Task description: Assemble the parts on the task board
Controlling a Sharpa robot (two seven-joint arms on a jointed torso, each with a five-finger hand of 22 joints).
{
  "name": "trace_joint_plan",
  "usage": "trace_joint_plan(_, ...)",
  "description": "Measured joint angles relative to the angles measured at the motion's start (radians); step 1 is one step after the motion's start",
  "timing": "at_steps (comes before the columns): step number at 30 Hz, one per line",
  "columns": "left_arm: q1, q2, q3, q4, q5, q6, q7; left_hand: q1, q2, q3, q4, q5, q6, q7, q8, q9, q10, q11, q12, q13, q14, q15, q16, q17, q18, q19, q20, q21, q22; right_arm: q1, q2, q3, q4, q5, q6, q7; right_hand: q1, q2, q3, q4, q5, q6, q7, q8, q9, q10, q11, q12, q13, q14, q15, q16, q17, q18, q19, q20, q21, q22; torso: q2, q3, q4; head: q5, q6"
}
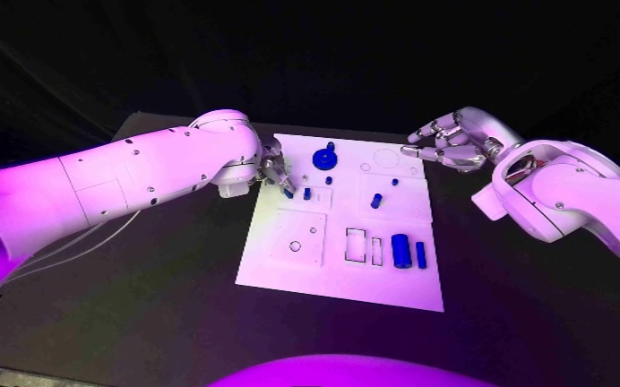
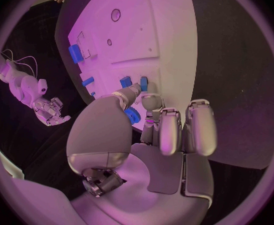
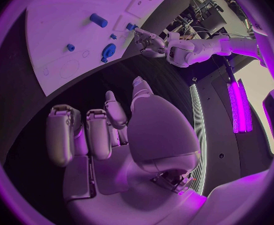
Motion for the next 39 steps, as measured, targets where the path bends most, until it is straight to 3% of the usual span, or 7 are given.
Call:
trace_joint_plan(6, 0.001, 0.006, 0.0, -0.006, -0.007, 0.002, -0.004, -0.022, -0.001, -0.013, 0.013, 0.0, 0.016, -0.016, 0.0, 0.0, 0.005, 0.001, 0.005, 0.003, 0.001, -0.001, 0.0, 0.0, 0.0, 0.0, 0.0, 0.006, 0.005, 0.0, 0.0, 0.0, 0.0, 0.0, 0.0, 0.0, 0.0, 0.0, 0.0, 0.0, 0.0, 0.0, 0.0, 0.0, 0.0, 0.0, 0.0, 0.0, 0.0, 0.0, 0.0, 0.0, 0.0, 0.0, 0.0, 0.0, 0.0, 0.0, 0.0, 0.0, -0.0002, 0.0, 0.0)
trace_joint_plan(7, 0.001, 0.007, 0.0, -0.007, -0.008, 0.002, -0.005, -0.024, -0.003, -0.014, 0.013, 0.0, 0.02, -0.019, 0.0, 0.0, 0.005, 0.001, 0.005, 0.004, -0.002, -0.003, 0.0, 0.0, -0.01, 0.0, 0.0, 0.006, 0.005, 0.0, 0.0, 0.0, 0.0, 0.0, 0.0, 0.0, 0.0, 0.0, -0.002, 0.002, 0.0, 0.0, 0.0, 0.0, 0.0, 0.0, 0.0, 0.0, 0.0, 0.0, 0.0, -0.003, 0.0, 0.0, 0.0, 0.0, 0.0, 0.0, 0.0, 0.0001, -0.0002, -0.001, 0.0)
trace_joint_plan(33, -0.001, 0.008, -0.001, -0.008, -0.034, 0.019, -0.019, -0.038, -0.009, -0.028, 0.022, 0.0, 0.032, -0.025, 0.009, -0.004, 0.012, -0.005, 0.011, 0.009, -0.003, -0.005, 0.0, 0.0, -0.009, 0.0, 0.0, 0.011, 0.004, 0.0, -0.004, 0.0, 0.003, 0.0, 0.0, 0.0, 0.0, 0.0, -0.003, 0.003, 0.0, 0.0, 0.0, 0.0, 0.001, 0.0, 0.0, 0.0, 0.0, 0.0, 0.0, -0.006, 0.0, 0.0, 0.0, 0.0, 0.0, 0.0, 0.0, -0.0006, 0.001, -0.007, -0.003)
trace_joint_plan(39, -0.002, 0.009, -0.002, -0.008, -0.04, 0.018, -0.02, -0.059, -0.012, -0.063, 0.04, 0.0, 0.048, -0.03, 0.025, -0.002, 0.019, -0.005, 0.019, 0.011, -0.003, -0.005, 0.0, 0.0, -0.009, 0.0, 0.0, 0.011, 0.004, 0.0, -0.004, 0.0, 0.003, 0.0, 0.0, 0.0, 0.0, 0.0, -0.003, 0.003, 0.0, 0.0, 0.0, 0.0, 0.001, 0.0, 0.0, 0.0, 0.0, 0.0, 0.0, -0.006, 0.0, 0.0, 0.0, 0.0, 0.0, 0.0, 0.0, -0.0005, 0.0012, -0.006, -0.003)
